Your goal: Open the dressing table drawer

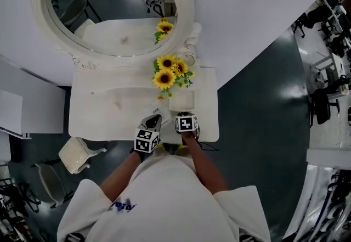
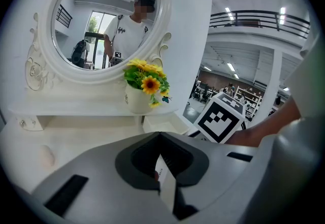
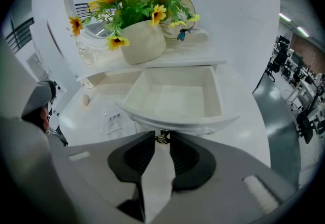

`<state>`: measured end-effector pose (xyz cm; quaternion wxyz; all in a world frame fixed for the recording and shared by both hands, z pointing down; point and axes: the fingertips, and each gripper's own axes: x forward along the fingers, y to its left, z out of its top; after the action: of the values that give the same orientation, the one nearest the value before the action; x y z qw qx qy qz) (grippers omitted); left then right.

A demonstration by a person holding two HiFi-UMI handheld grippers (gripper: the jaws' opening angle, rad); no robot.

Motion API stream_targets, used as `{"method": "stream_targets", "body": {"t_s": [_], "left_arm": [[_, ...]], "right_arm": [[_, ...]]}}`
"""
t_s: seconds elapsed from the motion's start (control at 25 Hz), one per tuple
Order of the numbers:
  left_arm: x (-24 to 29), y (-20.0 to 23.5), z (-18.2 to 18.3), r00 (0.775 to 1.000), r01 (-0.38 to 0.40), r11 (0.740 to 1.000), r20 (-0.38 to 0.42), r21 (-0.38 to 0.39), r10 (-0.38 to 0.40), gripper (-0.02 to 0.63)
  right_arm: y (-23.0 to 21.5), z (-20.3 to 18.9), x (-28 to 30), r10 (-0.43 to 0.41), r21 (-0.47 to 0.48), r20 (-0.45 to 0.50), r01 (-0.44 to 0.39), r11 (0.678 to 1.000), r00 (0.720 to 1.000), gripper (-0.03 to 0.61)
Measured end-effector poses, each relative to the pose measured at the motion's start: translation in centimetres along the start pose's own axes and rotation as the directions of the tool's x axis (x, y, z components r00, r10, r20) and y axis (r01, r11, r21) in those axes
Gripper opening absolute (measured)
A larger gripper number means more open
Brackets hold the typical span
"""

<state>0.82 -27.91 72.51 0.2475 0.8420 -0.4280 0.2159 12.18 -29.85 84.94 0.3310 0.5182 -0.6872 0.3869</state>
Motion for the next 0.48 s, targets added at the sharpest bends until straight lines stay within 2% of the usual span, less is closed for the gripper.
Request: {"method": "stream_targets", "body": {"t_s": [0.48], "left_arm": [[-0.5,0.3,1.0,1.000,-0.004,1.000,0.023,-0.002,0.004,0.009]], "right_arm": [[0.0,0.3,0.0,0.001,-0.007,0.024,-0.001,1.000,1.000,0.103]]}}
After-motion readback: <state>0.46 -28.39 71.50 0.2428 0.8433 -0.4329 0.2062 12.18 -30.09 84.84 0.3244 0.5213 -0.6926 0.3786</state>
